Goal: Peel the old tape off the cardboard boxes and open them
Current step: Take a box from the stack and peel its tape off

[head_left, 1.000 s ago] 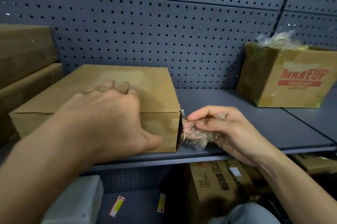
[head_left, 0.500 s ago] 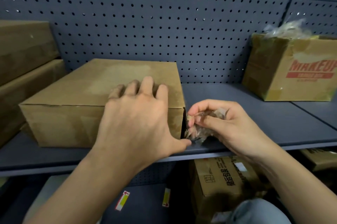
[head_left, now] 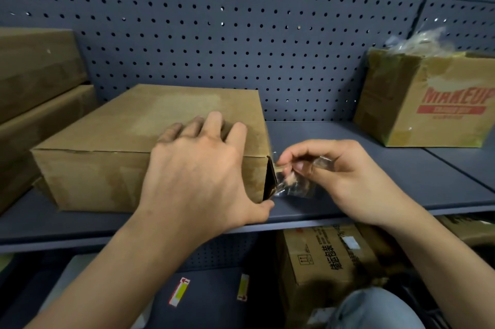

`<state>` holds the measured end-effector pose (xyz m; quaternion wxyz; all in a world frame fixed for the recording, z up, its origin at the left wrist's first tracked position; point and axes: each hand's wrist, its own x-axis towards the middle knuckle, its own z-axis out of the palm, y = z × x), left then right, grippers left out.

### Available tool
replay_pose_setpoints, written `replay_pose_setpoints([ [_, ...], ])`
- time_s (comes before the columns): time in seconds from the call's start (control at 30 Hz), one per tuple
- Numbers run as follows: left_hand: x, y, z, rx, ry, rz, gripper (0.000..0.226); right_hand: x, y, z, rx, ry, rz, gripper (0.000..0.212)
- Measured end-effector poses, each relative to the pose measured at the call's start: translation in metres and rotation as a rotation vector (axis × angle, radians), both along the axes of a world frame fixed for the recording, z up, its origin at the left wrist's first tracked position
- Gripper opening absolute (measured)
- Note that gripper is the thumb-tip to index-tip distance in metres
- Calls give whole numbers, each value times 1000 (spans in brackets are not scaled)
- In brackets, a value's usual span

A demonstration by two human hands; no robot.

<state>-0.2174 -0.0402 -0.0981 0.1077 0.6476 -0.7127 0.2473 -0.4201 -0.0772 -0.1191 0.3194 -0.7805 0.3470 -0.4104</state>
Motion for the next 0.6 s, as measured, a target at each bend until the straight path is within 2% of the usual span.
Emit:
replay_pose_setpoints([
  [0.13,1,0,0,-15,2,-24,90,3,-3,-3,-28,40,-56,38],
  [0.23,2,0,1,-36,9,-37,87,-11,-25,-13,-100,85,-297,46],
  [0.3,2,0,0,-43,24,-60,86,-25,-42,-17,-39,58,-427,42],
  [0.4,4,-2,0,-59,39,-95,87,-25,-45,-13,24,14,-401,35],
  [0.53,5,-3,0,-56,37,-122,85,-25,-40,-2,16,-138,-292,30],
  [0.6,6,-3,0,-54,39,-125,85,-24,-40,-1,46,-140,-239,23],
])
